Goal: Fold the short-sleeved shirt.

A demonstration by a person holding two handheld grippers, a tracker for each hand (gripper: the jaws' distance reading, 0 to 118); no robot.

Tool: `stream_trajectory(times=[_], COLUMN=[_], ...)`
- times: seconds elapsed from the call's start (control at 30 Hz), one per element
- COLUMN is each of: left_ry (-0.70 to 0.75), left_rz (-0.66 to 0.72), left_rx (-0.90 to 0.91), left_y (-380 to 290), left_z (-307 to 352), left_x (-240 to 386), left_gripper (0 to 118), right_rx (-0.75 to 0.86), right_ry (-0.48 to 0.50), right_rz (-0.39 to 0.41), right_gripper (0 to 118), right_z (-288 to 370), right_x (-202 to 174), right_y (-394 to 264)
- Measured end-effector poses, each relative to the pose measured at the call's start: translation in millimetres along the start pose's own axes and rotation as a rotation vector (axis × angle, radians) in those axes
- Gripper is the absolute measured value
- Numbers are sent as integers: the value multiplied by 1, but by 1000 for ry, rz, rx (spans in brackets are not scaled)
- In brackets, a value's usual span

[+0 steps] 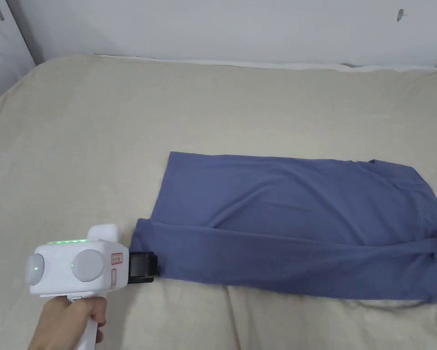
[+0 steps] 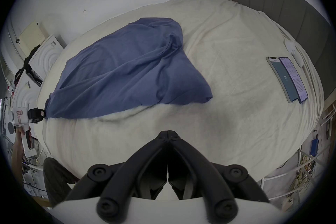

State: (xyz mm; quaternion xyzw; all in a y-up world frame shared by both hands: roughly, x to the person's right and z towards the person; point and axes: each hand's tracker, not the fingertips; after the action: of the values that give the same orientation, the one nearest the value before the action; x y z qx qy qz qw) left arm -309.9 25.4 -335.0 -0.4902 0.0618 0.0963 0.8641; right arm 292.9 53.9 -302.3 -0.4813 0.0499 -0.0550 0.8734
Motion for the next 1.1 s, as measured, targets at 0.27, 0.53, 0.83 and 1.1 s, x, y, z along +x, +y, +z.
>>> stream_trajectory(times=[0.27, 0.53, 0.83, 1.1], left_ry=[-26, -2, 12, -4], left_rz=[-70, -71, -88, -60], left_rx=[7, 6, -15, -1], left_y=[9, 10, 17, 0], left_z=[6, 12, 21, 58], left_x=[16, 24, 18, 6], left_gripper=[6, 6, 6, 6], right_rx=[68, 15, 25, 34], right_ry=[-31, -11, 2, 21], right_rz=[8, 9, 17, 16], right_gripper=[35, 110, 11, 11], right_z=[-9, -38, -31, 13], right_x=[6, 5, 0, 1], right_y=[22, 42, 39, 15])
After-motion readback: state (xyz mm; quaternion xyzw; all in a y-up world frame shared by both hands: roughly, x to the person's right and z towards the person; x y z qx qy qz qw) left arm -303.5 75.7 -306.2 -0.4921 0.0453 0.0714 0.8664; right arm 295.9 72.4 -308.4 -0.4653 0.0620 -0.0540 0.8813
